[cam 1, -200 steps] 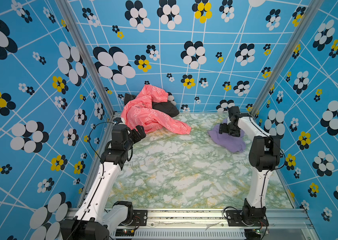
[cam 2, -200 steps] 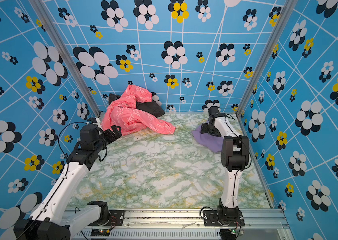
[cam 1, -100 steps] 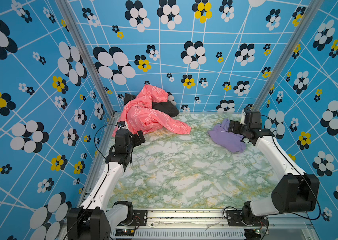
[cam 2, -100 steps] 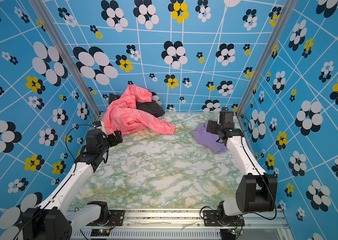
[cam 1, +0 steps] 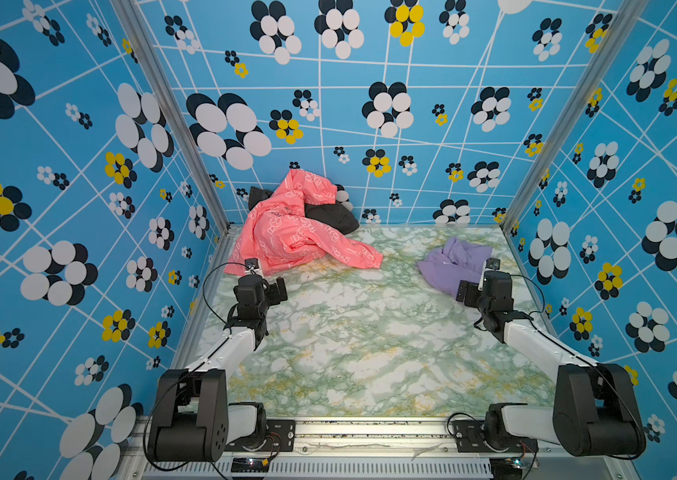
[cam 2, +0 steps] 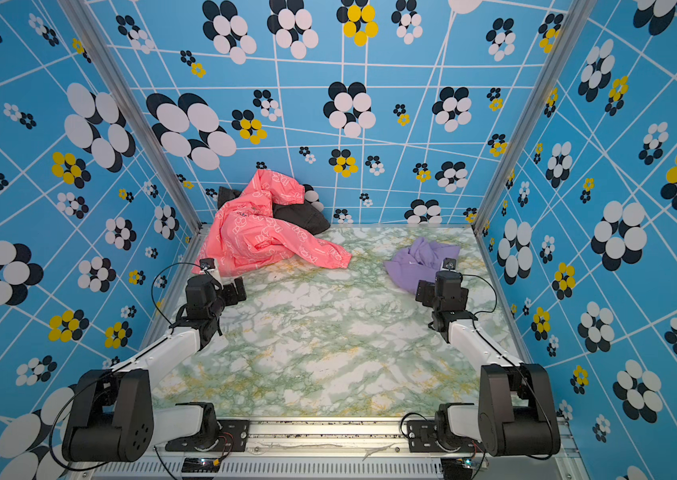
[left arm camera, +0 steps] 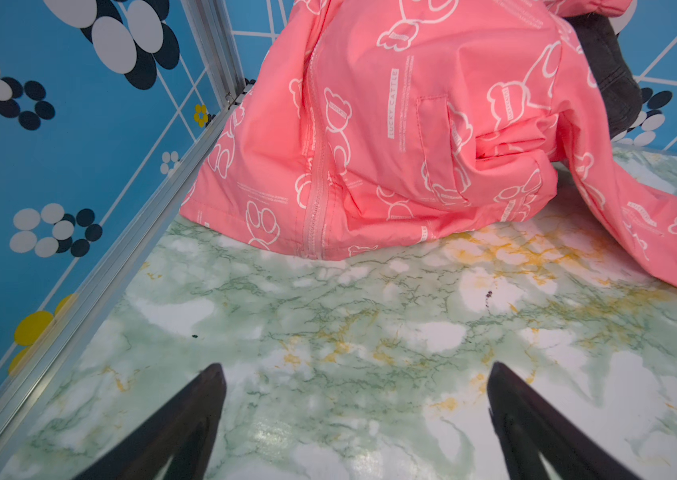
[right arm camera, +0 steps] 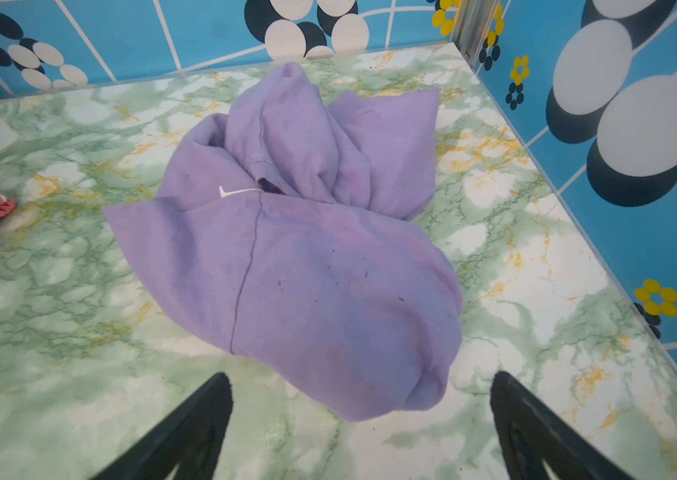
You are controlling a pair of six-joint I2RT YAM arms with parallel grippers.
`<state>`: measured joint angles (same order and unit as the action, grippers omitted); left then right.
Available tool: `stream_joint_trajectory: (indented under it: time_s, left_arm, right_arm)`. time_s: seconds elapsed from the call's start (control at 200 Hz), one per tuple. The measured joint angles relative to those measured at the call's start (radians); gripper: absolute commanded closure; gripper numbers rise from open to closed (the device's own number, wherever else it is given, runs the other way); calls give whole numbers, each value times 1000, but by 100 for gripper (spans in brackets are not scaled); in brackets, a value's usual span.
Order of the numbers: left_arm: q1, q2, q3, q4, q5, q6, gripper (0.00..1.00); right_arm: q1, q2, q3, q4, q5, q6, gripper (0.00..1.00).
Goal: Pick out a specific cloth from the pile
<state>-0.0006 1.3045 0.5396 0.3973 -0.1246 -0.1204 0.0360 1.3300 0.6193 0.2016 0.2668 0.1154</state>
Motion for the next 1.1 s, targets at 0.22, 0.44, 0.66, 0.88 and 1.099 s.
stream_joint_trajectory:
  time_s: [0.22,0.44,0.66,0.88,1.099]
  left_arm:
    - [20,41,-33,116,24,16,1]
    - [23,90,-127,273,72,20,1]
    - [40,145,-139,341,110,21,1]
    - [31,214,-140,416,189,66,1]
    - [24,240,-143,473,204,85,1]
  right_arm:
    - [-2,69,-62,215,13,-26,1]
    - [-7,121,-144,389,8,-31,1]
    - [-12,184,-190,526,-45,-53,1]
    - [-13,208,-221,626,-83,-72,1]
    - [-13,208,-221,655,-94,-77,1]
